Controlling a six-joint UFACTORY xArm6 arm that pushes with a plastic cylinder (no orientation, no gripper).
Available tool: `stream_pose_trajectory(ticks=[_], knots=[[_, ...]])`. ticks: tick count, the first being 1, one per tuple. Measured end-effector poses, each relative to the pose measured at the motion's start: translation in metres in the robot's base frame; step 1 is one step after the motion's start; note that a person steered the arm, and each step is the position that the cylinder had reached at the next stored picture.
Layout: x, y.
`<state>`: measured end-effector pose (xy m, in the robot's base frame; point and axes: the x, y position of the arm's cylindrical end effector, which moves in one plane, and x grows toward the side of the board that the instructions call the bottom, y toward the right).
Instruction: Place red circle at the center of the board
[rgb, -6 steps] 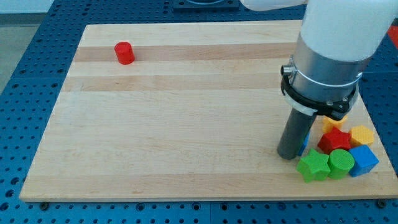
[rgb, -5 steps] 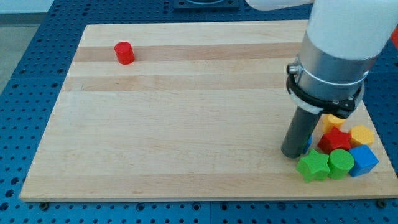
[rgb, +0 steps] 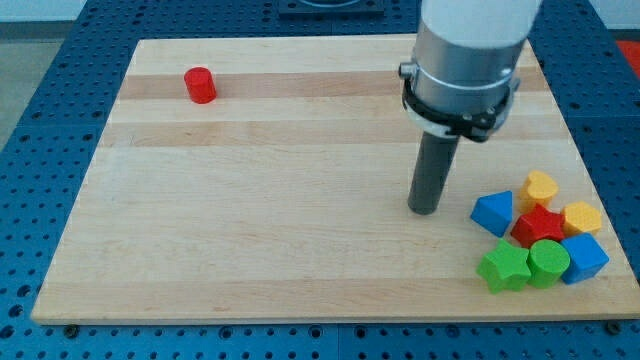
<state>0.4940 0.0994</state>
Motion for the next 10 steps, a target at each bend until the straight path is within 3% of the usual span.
stream_pose_trajectory(ticks=[1, 2, 3, 5, 6, 7, 8, 10], knots=[[-0.038, 0.001], [-0.112, -0.020], [-0.183, -0.081], [-0.263, -0.264], [-0.275, -0.347], [-0.263, -0.366], [-0.239, -0.331], [-0.162, -0.203]])
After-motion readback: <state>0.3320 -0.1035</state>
